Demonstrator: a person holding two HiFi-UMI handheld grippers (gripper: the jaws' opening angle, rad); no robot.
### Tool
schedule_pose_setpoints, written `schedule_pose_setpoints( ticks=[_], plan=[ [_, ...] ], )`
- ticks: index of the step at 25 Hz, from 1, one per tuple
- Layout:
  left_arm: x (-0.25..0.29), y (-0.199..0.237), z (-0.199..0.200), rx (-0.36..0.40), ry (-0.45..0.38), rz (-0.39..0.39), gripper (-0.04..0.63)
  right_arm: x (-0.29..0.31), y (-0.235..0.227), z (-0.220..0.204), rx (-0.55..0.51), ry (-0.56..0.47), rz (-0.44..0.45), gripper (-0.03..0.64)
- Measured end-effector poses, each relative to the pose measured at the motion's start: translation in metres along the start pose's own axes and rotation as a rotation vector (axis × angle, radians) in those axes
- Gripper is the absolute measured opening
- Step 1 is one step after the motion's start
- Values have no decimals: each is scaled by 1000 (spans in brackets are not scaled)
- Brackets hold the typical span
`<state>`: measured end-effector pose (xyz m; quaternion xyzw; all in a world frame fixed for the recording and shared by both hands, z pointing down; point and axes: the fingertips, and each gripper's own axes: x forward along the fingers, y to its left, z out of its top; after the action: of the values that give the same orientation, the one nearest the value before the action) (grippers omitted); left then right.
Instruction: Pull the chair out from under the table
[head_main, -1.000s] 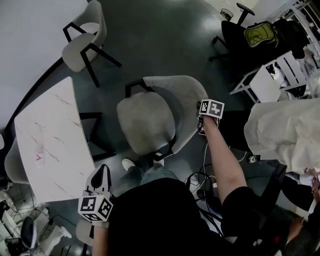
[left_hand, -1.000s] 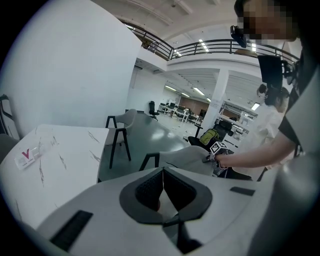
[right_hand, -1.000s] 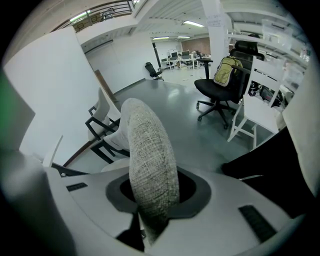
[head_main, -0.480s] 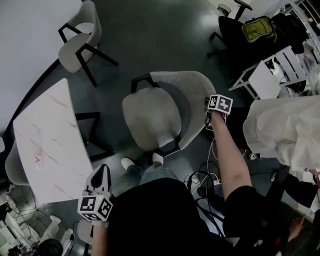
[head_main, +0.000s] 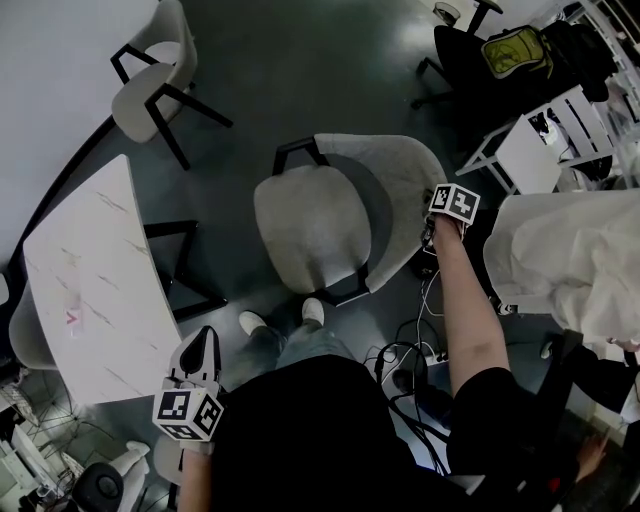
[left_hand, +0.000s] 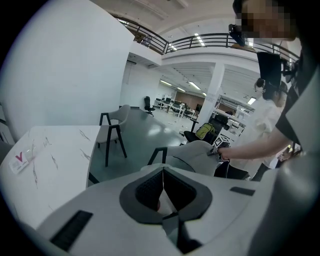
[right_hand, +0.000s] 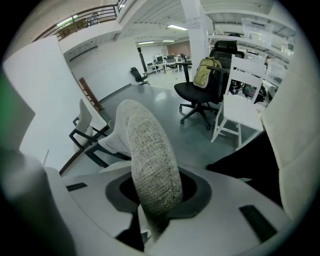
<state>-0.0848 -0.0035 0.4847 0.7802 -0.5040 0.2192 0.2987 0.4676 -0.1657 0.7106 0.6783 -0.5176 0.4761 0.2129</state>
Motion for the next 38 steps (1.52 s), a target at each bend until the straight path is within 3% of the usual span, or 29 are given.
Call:
schedule_pose_setpoints(
  ticks=[14,25,31,38],
  plan=[
    [-3,3,-4,7,7,11,5,0,-37,11,42,-15,-59,104],
    [-6,7,-11,1,5,5,5,5,-32,2,-41,13,-30,120],
    [-2,-1,-9,16,8,-17,5,-1,-33,1,-97,-3,-91,144],
    [2,-3,-6,24,-5,-51,5,-27,-35,-3,-74,-42,-128,150]
  ],
)
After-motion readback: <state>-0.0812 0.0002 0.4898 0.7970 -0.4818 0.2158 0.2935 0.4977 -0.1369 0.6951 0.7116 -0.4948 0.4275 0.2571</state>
